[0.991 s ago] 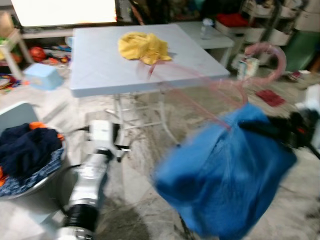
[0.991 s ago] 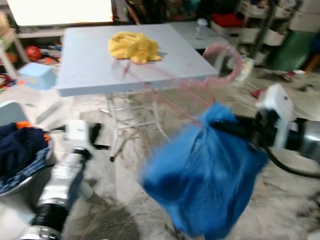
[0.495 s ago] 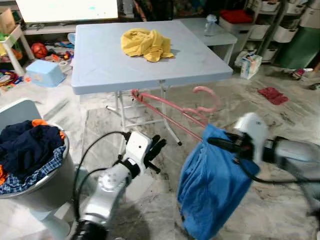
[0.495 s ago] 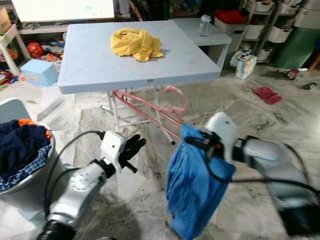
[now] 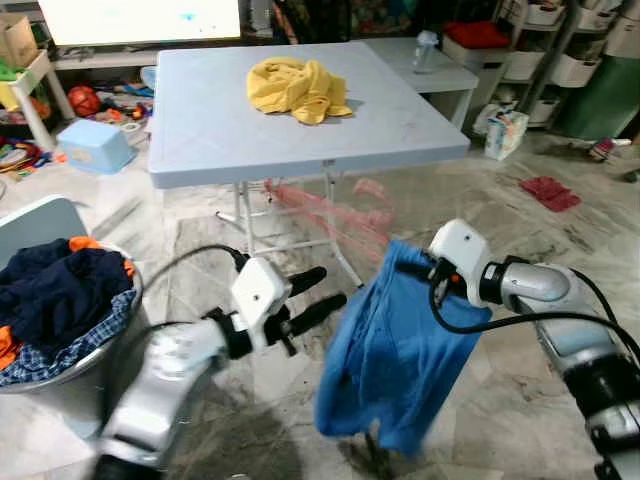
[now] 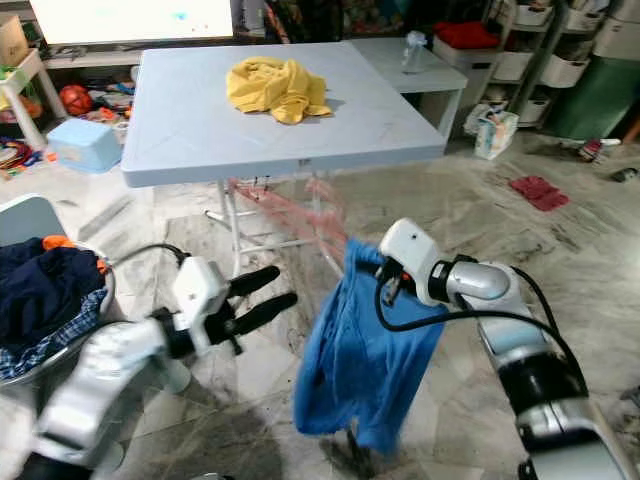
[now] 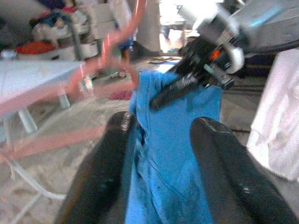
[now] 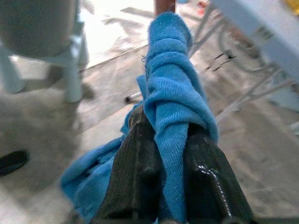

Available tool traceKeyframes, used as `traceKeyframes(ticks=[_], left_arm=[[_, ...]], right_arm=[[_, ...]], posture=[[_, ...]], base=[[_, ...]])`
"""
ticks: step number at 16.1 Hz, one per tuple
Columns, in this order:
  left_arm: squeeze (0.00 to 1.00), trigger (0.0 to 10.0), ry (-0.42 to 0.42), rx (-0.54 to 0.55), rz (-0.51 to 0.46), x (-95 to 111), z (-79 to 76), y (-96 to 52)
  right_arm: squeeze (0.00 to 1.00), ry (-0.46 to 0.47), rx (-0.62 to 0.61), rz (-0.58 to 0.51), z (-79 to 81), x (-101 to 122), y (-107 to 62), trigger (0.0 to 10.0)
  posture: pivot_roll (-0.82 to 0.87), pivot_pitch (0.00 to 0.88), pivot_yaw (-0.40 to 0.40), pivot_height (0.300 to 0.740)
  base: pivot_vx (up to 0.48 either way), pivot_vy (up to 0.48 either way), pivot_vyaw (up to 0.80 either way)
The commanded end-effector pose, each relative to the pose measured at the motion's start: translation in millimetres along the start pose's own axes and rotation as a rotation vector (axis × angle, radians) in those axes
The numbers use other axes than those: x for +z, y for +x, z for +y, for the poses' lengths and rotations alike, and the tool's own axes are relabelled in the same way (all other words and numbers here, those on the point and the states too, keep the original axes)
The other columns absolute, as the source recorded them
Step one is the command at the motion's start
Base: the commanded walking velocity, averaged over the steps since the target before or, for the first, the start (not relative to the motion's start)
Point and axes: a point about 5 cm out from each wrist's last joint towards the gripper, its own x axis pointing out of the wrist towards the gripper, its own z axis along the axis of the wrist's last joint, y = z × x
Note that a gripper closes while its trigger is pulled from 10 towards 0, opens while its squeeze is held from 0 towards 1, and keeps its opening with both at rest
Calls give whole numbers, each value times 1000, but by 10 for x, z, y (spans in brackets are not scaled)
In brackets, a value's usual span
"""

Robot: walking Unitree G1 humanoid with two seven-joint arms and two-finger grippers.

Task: Hang hanger

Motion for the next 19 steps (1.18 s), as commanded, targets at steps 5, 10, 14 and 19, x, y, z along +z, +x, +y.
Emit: traceKeyframes(ticks=[5,10,14,19], left_arm=[[1000,10000,53,-38,28,28,75,-170],[1000,10000,134,-138,128,-85,108,-183],[1000,10000,186,-157,154,-93,195,-151],[0,10000,172,-223,169,-135,249,-72]], right_arm=[[0,-133,189,92,-152,-49,-325,10000],[0,-126,388,144,-147,-60,-646,10000],[0,-118,483,99,-28,-15,-659,10000],[0,-122,561,59,159,16,-601,10000]], posture=[[33,7,-74,740],[13,9,-65,740],[13,8,-61,740],[9,8,-53,740]], base=[[0,0,0],[0,0,0],[0,0,0],[0,0,0]])
